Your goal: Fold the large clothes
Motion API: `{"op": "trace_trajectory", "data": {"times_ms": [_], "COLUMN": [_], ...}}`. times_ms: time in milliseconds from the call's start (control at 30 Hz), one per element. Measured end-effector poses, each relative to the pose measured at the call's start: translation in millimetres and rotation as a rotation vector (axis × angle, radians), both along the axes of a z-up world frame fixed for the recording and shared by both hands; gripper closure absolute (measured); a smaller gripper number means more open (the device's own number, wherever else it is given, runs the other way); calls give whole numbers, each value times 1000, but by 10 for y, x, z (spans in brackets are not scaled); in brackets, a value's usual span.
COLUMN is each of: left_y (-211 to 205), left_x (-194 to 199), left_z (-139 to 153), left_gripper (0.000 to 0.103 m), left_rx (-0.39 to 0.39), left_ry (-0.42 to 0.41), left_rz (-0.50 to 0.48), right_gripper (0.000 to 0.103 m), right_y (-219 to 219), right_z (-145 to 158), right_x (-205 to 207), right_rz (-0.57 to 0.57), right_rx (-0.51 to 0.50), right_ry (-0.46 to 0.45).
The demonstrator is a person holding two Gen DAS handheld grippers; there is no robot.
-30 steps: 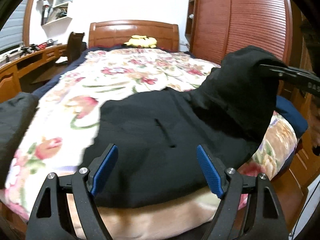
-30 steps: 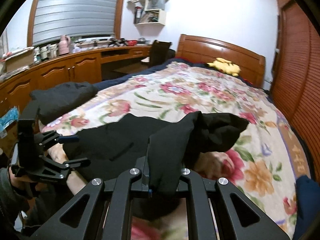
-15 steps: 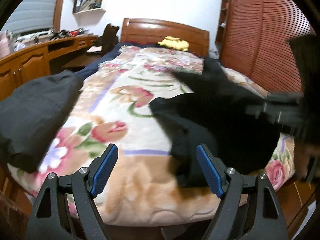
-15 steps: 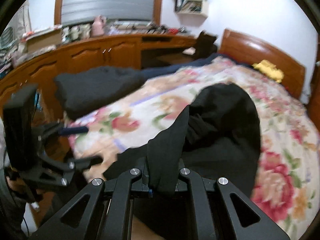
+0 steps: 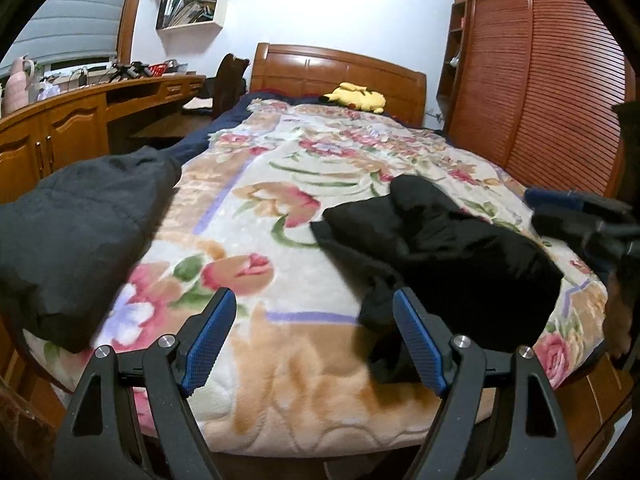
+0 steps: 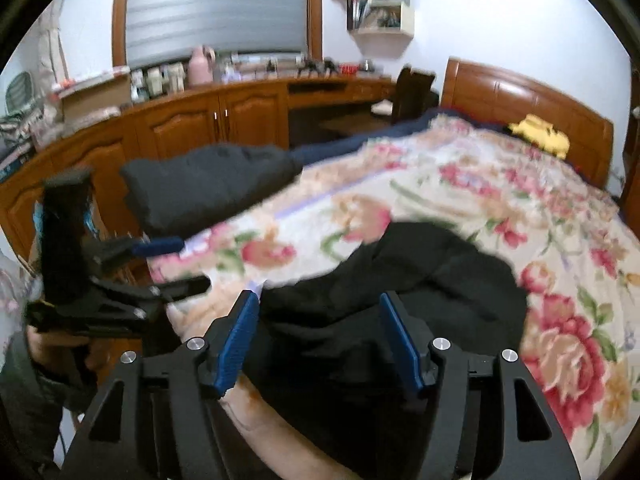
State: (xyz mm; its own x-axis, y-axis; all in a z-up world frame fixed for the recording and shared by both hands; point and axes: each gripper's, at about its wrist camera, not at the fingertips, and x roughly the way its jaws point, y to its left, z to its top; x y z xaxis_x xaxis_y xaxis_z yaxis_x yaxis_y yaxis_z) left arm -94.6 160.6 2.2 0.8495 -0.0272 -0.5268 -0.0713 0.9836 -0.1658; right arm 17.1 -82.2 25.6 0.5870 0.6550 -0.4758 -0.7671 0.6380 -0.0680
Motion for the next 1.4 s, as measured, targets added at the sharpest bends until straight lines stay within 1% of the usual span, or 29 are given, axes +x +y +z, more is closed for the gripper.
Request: {"op": "trace_trajectory", "data": {"times_ms": [67,133,200,233,267,300,400,500,567,633,733,833,867,933,1000,1033,1100,1167,1233,1267,1333,1400], "left_y": [-63,-142,-205,-239,-274,-305,-396,-496,-577,-636,-703,-729,-733,-750,-767,-783,-784,-756,-713,-702,-717,-752], "left_x": [12,33,49,56,63,66,83,126,154,197,262,312,327,341,354,355,335,314,299,294,290,281], "left_z": [35,73,111,133,163,193,261,293,283,229,88,-68,-118,-186,-259,-281,-291,-279,-273,-275,-285,-289], "left_gripper": [21,21,21,21,21,21,21,21,21,21,21,21,21,27,47,53,75,85,88,89,89,89], "left_rx": [-5,-2,4,5,5,4,0,13,26,40,57,56,52,42,25,14,23,9,-11,-9,-1,20], "left_ry": [-12,-23,-32,-37,-44,-53,-63,-62,-54,-35,6,47,59,74,94,96,89,78,72,74,76,74], "left_rz": [-14,-31,-38,-43,-49,-54,-74,-90,-102,-110,-121,-124,-127,-140,-162,-175,-164,-164,-159,-155,-156,-154], "right_gripper": [38,38,38,42,56,67,76,78,78,79,79,79,79,79,79,79,77,74,74,74,74,74], "right_y": [-213,-416,-558,-621,-663,-710,-698,-568,-481,-434,-333,-336,-365,-366,-376,-466,-554,-652,-730,-751,-750,-745], "right_z": [94,121,74,9,-66,-150,-414,-587,-666,-764,-886,-867,-878,-911,-866,-871,-811,-754,-733,-746,-822,-882], "right_x": [-22,9,120,198,258,345,423,416,454,487,565,634,564,560,548,374,322,308,288,284,229,121], "right_rz": [-36,-76,-126,-156,-173,-183,-189,-176,-159,-143,-150,-144,-143,-146,-151,-151,-155,-190,-202,-199,-179,-181], "right_rx": [30,46,21,2,-10,-20,-41,-54,-40,-40,-66,-49,-48,-61,-59,-44,-11,11,24,20,-6,-39], "right_ry": [-43,-59,-62,-57,-41,-11,42,60,85,121,99,112,114,106,101,101,101,71,50,57,71,39]}}
